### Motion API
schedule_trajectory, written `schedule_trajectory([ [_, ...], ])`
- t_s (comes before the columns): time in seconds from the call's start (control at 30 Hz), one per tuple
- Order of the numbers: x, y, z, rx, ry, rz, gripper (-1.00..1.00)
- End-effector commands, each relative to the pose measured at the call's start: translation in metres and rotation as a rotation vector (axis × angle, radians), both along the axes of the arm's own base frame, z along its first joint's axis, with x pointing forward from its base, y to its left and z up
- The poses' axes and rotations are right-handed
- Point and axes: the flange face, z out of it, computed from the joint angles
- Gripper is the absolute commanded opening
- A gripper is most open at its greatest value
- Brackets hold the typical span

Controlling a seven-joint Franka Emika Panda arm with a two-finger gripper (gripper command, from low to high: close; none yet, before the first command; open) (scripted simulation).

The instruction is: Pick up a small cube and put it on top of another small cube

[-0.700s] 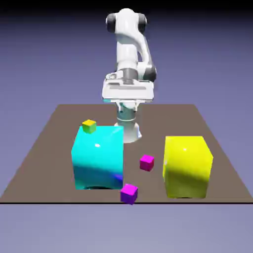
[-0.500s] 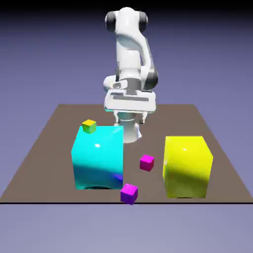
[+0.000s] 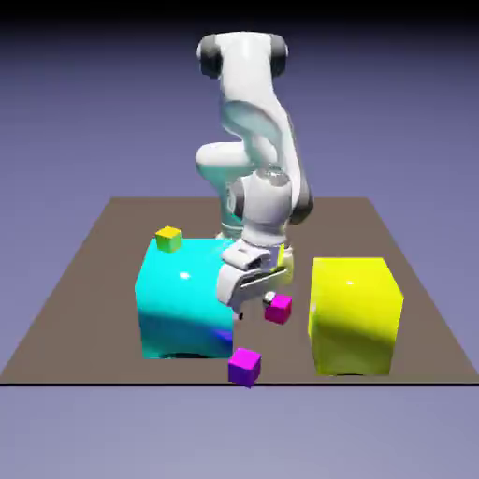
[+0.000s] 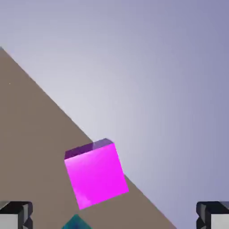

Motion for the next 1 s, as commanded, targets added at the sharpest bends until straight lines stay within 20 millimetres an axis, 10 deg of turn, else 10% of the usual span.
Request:
schedule_trajectory([
  [0.0, 0.003, 0.001, -0.012, -0.015, 0.038, 0.035, 0.00],
  [0.3, 0.007, -0.008, -0.129, -0.068, 0.188, 0.166, 0.00],
  [0.33, 0.007, -0.008, -0.129, -0.068, 0.188, 0.166, -1.00],
  [0.37, 0.007, -0.008, -0.129, -0.068, 0.188, 0.166, -1.00],
  [0.57, 0.015, 0.001, -0.027, -0.053, 0.152, 0.093, -1.00],
  [0.97, -0.112, 0.059, 0.037, 0.075, 0.143, -0.366, -1.00],
])
